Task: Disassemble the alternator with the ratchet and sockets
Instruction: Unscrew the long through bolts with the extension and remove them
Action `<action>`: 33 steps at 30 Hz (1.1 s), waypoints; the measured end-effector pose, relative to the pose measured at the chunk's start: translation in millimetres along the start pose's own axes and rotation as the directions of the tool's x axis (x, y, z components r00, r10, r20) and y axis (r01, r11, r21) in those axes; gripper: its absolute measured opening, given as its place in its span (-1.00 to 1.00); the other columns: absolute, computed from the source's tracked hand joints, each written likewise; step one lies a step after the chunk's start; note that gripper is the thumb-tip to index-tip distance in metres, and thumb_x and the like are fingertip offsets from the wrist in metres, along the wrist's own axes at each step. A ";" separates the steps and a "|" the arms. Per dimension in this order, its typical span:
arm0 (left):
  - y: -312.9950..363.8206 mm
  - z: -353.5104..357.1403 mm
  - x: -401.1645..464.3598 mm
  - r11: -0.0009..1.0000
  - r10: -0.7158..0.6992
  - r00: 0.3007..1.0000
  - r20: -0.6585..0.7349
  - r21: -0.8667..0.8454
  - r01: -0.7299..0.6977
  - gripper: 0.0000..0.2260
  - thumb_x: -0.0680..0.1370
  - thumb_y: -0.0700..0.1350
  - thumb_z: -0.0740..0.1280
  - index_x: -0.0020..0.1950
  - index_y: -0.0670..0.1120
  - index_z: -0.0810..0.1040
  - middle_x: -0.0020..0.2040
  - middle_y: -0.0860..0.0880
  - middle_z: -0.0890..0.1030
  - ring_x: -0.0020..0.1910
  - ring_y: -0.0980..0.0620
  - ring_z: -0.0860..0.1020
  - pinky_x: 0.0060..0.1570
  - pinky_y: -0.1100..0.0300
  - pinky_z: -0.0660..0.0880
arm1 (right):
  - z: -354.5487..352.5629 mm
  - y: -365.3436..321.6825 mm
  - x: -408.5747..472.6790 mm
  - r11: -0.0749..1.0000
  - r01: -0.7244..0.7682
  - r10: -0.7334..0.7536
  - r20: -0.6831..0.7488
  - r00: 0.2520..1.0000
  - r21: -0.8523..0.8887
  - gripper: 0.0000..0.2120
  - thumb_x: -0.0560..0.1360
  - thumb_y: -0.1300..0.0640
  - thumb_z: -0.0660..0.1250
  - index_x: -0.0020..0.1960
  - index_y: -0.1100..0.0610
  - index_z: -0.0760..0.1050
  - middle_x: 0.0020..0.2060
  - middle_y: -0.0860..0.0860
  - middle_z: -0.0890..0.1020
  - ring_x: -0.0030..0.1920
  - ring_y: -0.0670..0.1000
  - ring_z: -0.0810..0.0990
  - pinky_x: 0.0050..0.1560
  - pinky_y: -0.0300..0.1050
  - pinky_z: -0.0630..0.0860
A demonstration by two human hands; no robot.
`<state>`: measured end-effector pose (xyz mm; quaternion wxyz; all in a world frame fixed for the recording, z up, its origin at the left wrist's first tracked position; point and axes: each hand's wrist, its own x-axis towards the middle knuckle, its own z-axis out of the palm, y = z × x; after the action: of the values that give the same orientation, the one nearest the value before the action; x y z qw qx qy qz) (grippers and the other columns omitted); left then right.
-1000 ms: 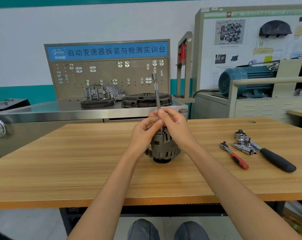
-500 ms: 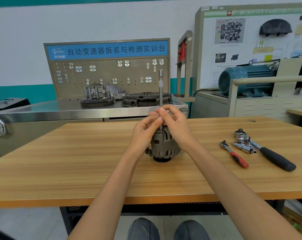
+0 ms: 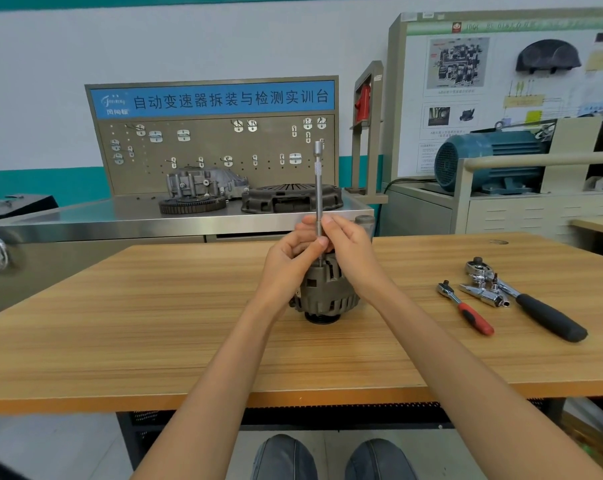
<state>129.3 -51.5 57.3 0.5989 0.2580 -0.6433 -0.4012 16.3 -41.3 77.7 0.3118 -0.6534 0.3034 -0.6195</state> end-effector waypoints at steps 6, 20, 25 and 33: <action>-0.8 4.4 2.0 0.999 -0.017 0.999 -0.048 0.038 0.019 -0.87 0.55 -0.20 0.35 0.07 -0.18 0.58 -0.08 -0.08 0.65 -0.09 0.10 0.60 -0.11 0.34 0.53 | -1.3 0.8 -0.1 0.998 0.007 -0.008 -0.011 1.000 -0.057 -0.93 0.56 0.11 0.27 0.01 0.04 0.52 -0.18 -0.09 0.69 -0.09 -0.18 0.64 -0.07 -0.39 0.52; -1.4 3.0 1.9 0.999 -0.046 0.998 -0.052 0.023 0.047 -0.84 0.54 -0.16 0.38 0.07 -0.20 0.59 -0.02 -0.16 0.66 -0.08 0.10 0.61 -0.11 0.33 0.53 | -1.0 1.5 -0.1 0.997 0.005 -0.005 -0.003 1.000 -0.078 -0.92 0.57 0.05 0.26 0.04 -0.01 0.49 -0.26 -0.23 0.67 -0.14 -0.27 0.62 -0.17 -0.46 0.48; -1.9 0.2 0.2 1.000 -0.015 1.000 -0.020 0.007 0.015 -0.87 0.57 -0.18 0.32 0.09 -0.14 0.59 -0.06 0.01 0.67 -0.07 0.20 0.62 -0.13 0.41 0.49 | -0.6 0.3 0.4 0.995 0.036 -0.036 -0.002 0.999 -0.097 -0.82 0.60 0.14 0.20 0.08 0.15 0.55 -0.04 -0.03 0.67 0.03 -0.11 0.62 0.09 -0.23 0.53; -3.0 -0.9 0.5 1.000 0.011 1.000 0.000 0.003 -0.011 -0.91 0.55 -0.21 0.34 -0.04 -0.05 0.62 -0.07 0.03 0.68 -0.07 0.20 0.63 -0.11 0.40 0.50 | -2.2 -0.7 -0.6 0.993 0.054 -0.053 0.014 0.998 -0.107 -0.77 0.62 0.17 0.14 -0.03 0.06 0.57 -0.07 -0.04 0.65 -0.01 -0.17 0.60 0.00 -0.37 0.50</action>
<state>129.7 -53.8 55.0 0.6008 0.2554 -0.6452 -0.3969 14.2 -40.4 78.0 0.2612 -0.6806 0.3169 -0.6067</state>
